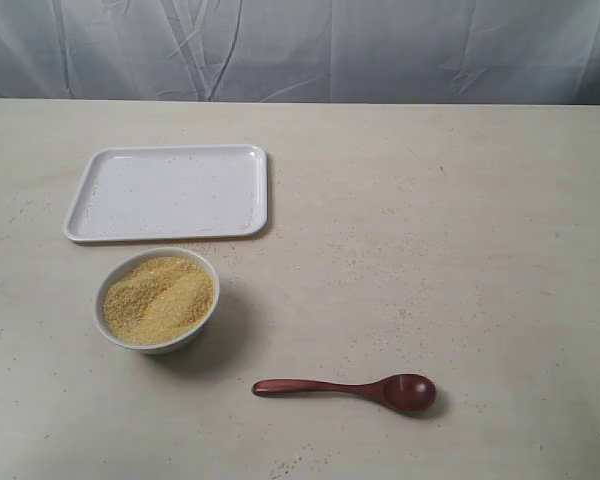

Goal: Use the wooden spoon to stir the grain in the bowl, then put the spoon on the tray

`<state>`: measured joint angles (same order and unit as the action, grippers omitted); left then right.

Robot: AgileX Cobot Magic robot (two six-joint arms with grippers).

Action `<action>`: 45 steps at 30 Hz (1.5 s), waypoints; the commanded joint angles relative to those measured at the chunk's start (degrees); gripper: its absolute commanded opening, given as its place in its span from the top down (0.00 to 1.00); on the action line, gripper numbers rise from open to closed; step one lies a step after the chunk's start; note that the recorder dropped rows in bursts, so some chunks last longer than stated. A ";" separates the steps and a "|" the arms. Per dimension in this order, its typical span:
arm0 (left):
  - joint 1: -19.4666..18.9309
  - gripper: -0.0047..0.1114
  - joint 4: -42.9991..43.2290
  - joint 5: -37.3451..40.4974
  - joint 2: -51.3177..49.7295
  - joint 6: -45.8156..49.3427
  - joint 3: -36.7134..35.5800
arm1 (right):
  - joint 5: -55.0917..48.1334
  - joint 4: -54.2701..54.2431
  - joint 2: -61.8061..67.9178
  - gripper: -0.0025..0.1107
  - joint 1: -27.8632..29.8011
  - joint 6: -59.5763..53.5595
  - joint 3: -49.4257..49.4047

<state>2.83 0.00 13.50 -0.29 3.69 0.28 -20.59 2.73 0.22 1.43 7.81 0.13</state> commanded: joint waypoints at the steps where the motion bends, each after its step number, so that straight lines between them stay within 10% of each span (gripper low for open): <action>1: 0.36 0.96 0.00 0.16 0.29 -0.08 -0.28 | 0.45 0.21 -0.22 0.98 -0.13 -0.13 -0.13; 29: 0.36 0.96 0.00 0.16 0.29 -0.08 -0.28 | 36.12 0.41 -0.22 0.98 -0.13 -0.13 -0.13; 45: 0.36 0.96 0.00 0.16 0.29 -0.08 -0.28 | -17.04 -0.54 21.53 0.98 -0.13 -0.35 27.69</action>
<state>2.83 0.00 13.50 -0.29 3.69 0.28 -32.94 1.26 15.81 1.43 7.81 24.77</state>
